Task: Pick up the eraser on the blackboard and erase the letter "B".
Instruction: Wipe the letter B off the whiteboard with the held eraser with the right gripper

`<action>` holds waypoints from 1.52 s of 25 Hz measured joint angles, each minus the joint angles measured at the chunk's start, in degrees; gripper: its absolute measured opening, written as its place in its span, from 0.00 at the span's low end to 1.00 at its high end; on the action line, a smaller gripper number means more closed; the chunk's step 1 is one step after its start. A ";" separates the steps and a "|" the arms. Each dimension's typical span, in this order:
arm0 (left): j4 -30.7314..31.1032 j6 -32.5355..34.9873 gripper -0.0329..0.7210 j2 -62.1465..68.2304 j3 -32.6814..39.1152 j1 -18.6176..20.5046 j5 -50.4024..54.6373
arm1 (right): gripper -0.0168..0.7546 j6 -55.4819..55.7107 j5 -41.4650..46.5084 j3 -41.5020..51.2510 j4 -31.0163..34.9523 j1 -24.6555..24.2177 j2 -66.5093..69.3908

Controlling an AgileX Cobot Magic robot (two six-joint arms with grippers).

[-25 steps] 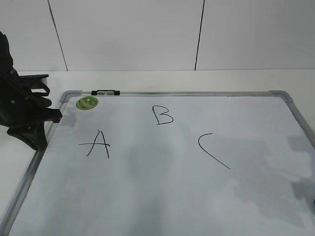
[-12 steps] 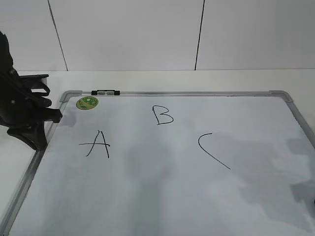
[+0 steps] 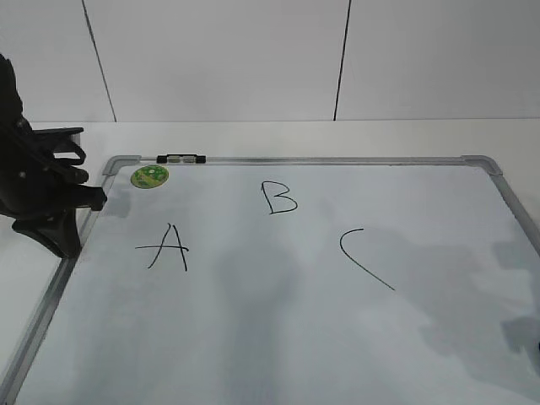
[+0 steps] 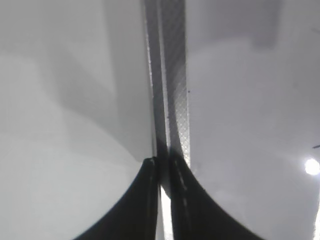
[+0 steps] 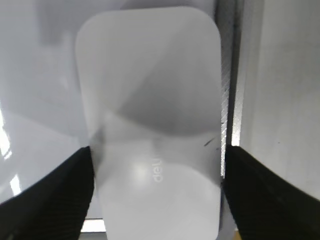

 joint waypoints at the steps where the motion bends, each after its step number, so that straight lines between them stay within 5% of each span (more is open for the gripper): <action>1: 0.00 0.00 0.07 0.00 0.00 0.00 0.00 | 0.82 -0.10 0.00 0.00 0.00 0.00 0.41; 18: 0.00 0.00 0.07 0.00 -0.05 0.00 0.00 | 0.79 -0.12 -1.57 -0.65 -0.15 0.00 6.23; 38: 0.00 0.00 0.07 0.00 -0.05 0.00 0.00 | 0.74 -0.22 8.93 -8.81 3.33 0.00 6.54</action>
